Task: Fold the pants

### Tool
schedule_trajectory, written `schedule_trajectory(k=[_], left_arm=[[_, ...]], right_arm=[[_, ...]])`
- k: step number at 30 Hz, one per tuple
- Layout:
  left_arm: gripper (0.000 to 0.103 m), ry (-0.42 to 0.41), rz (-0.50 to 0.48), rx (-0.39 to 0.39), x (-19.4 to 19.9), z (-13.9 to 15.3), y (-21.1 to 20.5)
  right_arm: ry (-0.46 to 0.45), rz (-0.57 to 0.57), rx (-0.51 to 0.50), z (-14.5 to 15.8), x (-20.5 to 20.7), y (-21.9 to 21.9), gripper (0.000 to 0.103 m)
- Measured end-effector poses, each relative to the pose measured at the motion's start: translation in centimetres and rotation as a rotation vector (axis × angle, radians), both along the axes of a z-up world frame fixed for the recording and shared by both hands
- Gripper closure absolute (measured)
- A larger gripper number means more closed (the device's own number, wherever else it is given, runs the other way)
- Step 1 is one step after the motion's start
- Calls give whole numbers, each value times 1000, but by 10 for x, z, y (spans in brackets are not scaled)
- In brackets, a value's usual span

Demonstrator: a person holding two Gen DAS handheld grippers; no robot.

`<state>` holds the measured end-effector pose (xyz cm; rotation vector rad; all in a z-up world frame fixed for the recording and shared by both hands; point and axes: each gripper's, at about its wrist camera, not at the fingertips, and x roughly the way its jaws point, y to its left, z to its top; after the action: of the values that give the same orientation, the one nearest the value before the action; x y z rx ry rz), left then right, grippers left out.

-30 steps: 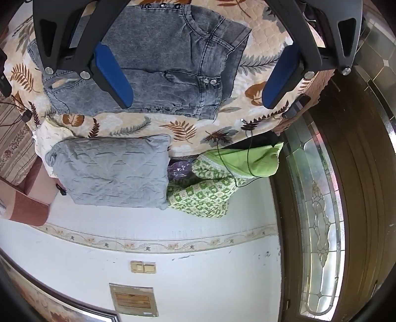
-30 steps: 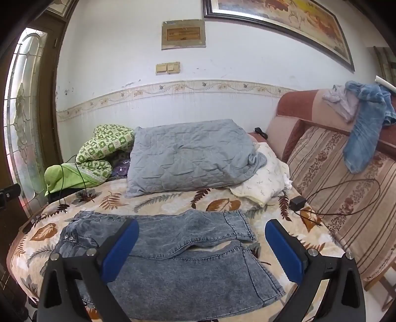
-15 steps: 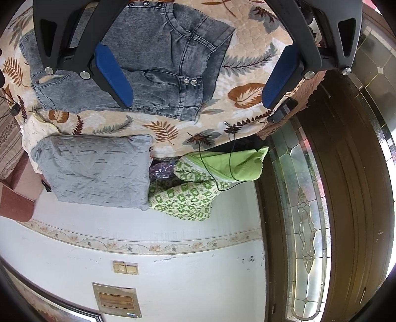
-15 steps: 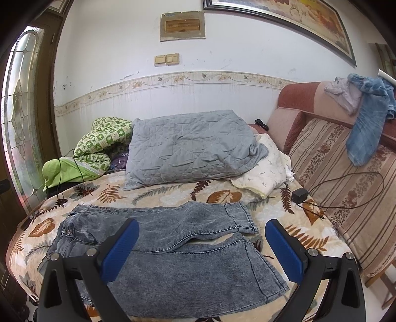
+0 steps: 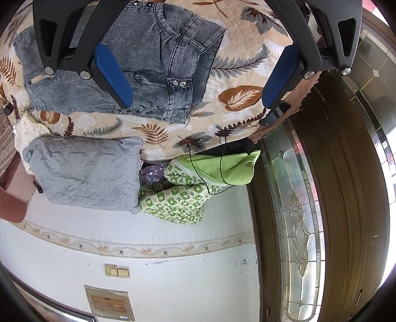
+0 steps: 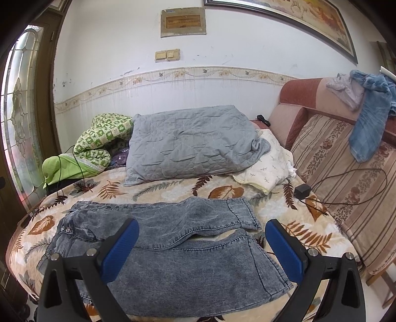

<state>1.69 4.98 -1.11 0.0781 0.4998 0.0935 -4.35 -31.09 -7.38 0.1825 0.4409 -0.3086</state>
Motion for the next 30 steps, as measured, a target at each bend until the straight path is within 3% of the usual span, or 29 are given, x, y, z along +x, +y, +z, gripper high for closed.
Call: schedule_trajectory(k=[4, 9, 13, 22, 26, 30], left_arm=[[0, 115, -35, 6, 15, -24, -5], [0, 321, -50, 19, 34, -78, -11], [0, 397, -40, 33, 40, -106, -10], [0, 468, 47, 82, 55, -132, 22], [0, 475, 69, 95, 58, -138, 35], [0, 460, 70, 102, 57, -136, 39]], right_arm=[[20, -20, 12, -8, 2, -12, 0], [69, -87, 29, -27, -1, -43, 0], [116, -137, 73, -46, -5, -75, 0], [197, -169, 170, -83, 1, -113, 0], [236, -180, 143, -98, 7, -123, 0], [261, -215, 193, -118, -1, -151, 1]])
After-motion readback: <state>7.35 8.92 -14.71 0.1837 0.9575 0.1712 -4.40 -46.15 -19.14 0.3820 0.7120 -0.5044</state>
